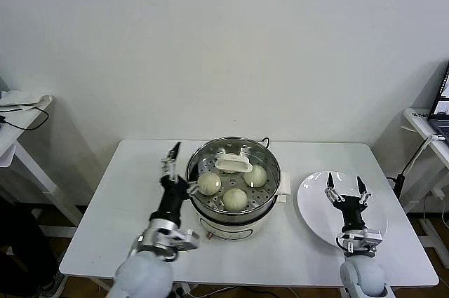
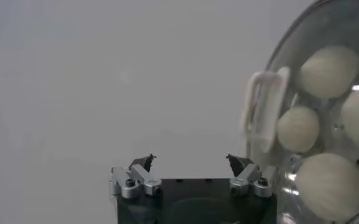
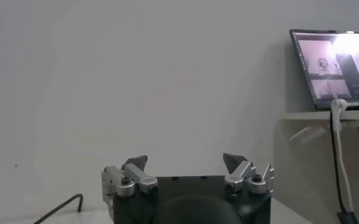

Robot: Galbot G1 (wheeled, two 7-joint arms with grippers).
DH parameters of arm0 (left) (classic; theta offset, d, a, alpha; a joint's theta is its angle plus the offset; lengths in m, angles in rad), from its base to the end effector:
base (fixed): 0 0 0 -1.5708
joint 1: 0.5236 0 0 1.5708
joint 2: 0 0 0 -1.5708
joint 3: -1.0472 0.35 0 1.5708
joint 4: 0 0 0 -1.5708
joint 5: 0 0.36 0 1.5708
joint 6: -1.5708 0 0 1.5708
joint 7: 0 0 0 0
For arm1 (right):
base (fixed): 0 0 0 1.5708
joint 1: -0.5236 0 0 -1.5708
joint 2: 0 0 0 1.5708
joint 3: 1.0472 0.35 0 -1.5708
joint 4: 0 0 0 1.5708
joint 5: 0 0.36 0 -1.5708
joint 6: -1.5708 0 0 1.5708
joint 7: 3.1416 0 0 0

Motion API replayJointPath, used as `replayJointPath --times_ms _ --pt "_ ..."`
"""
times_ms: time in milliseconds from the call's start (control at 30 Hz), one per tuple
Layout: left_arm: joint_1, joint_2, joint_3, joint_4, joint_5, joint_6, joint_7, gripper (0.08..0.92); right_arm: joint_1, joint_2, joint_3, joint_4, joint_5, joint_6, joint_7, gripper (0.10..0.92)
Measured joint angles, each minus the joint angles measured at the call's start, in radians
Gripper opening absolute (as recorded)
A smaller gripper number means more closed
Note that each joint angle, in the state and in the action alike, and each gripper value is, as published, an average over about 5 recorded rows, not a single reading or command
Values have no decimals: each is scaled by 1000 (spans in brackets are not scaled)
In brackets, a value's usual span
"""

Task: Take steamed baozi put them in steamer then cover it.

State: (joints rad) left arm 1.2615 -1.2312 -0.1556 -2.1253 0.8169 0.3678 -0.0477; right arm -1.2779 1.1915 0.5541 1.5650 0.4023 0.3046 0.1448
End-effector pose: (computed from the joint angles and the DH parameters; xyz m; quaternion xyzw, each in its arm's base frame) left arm 0.2391 -0.0504 -0.2444 0.0498 0.8732 0.4803 0.0667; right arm 0.2764 -0.1406 -0.3967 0.0899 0.9951 0.0100 0.0394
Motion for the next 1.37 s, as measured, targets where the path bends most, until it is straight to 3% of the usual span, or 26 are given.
replayJointPath --times_ms 200,533,867,1367 --pt "61 -4 -146 78 -366 -177 -56 823 -23 -11 3 21 26 -4 -10 823" --pt "119 -23 -281 185 -695 -381 -40 823 -36 -17 -8 54 77 -3 1 823" --pt "167 -31 -337 234 -812 -481 -19 823 -61 -10 -3 70 85 -17 6 823" --pt "186 -17 -371 255 -847 -518 -15 823 -101 13 8 89 44 -11 -3 823"
